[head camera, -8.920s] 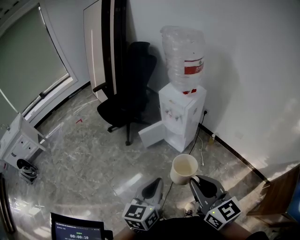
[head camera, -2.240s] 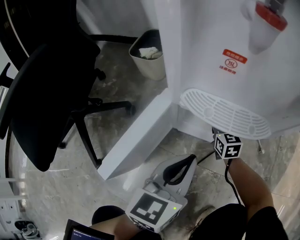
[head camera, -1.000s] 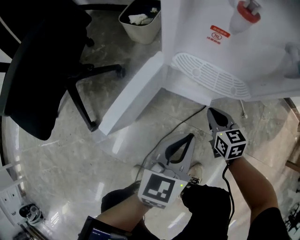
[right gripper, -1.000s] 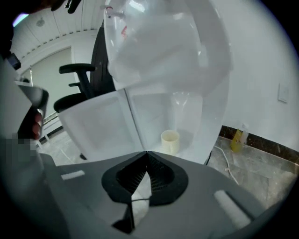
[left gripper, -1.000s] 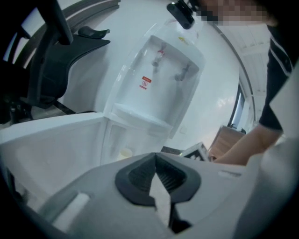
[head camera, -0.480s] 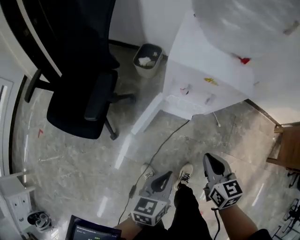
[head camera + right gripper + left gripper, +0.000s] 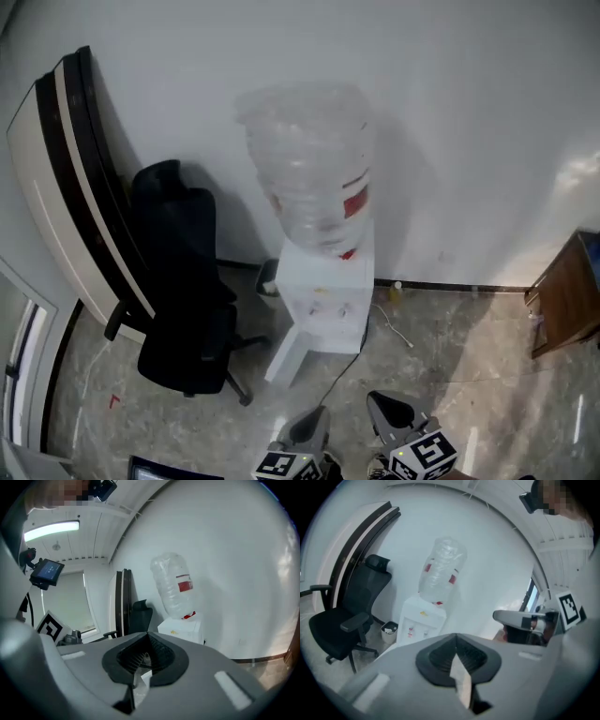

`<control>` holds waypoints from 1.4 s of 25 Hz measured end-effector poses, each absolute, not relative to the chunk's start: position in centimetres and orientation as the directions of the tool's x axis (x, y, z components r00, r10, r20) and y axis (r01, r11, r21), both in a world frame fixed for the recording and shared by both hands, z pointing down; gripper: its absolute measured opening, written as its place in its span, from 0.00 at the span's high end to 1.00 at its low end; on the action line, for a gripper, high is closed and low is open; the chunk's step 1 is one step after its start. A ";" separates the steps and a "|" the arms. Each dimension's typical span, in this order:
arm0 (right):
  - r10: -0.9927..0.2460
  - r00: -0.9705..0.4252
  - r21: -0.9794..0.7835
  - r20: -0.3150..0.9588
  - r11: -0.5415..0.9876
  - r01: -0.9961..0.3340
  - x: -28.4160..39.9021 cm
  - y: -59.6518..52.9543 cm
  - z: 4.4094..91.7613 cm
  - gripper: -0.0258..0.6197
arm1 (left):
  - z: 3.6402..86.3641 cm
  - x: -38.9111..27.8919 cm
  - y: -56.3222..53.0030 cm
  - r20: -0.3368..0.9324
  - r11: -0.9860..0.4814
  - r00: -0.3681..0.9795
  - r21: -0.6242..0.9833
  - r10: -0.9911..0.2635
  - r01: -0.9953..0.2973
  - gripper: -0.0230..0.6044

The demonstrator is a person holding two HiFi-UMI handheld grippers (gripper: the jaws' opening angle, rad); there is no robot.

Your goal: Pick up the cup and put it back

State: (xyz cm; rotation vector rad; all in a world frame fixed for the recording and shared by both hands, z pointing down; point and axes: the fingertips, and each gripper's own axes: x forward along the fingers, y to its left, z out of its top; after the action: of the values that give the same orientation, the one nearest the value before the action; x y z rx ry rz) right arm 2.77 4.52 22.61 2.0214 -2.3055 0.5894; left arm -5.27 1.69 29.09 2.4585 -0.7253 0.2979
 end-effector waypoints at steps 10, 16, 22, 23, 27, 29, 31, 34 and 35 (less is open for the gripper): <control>-0.961 -0.206 -0.343 0.187 0.133 -0.930 5.3 15.7 20.4 0.95 | 25.3 -2.4 8.9 0.320 -0.770 0.852 0.377 -0.414 -0.515 0.96; -0.963 -0.212 -0.331 0.167 0.148 -0.932 3.8 17.3 19.3 0.95 | 23.5 -1.0 12.9 0.306 -0.806 0.864 0.332 -0.399 -0.490 0.96; -0.973 -0.184 -0.310 0.141 0.133 -0.941 1.5 15.2 17.0 0.95 | 21.2 -3.1 11.4 0.283 -0.818 0.867 0.305 -0.411 -0.487 0.96; -0.974 -0.180 -0.306 0.137 0.132 -0.943 1.0 14.7 16.6 0.95 | 20.9 -3.6 11.0 0.279 -0.818 0.867 0.304 -0.413 -0.488 0.96; -0.972 -0.188 -0.326 0.139 0.134 -0.936 -1.0 13.4 16.4 0.95 | 20.9 -5.8 9.6 0.276 -0.811 0.868 0.321 -0.414 -0.489 0.96; -0.971 -0.194 -0.334 0.142 0.137 -0.932 -2.0 13.0 16.6 0.95 | 21.0 -6.6 9.2 0.273 -0.813 0.869 0.321 -0.412 -0.486 0.96; -0.970 -0.195 -0.325 0.146 0.139 -0.935 -2.9 12.7 16.8 0.95 | 21.2 -7.4 8.9 0.271 -0.814 0.871 0.322 -0.410 -0.483 0.96; -0.968 -0.198 -0.305 0.154 0.144 -0.941 -4.2 12.4 17.1 0.95 | 21.7 -8.5 8.5 0.272 -0.809 0.872 0.336 -0.407 -0.482 0.96; -0.968 -0.200 -0.298 0.154 0.147 -0.943 -4.6 12.4 17.1 0.95 | 21.8 -8.7 8.5 0.270 -0.808 0.873 0.341 -0.406 -0.481 0.96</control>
State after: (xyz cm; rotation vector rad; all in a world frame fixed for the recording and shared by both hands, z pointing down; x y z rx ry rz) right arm -4.59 12.42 17.15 2.0316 -2.4337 0.5345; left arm -8.69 8.47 21.81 2.6402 -0.6537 0.2580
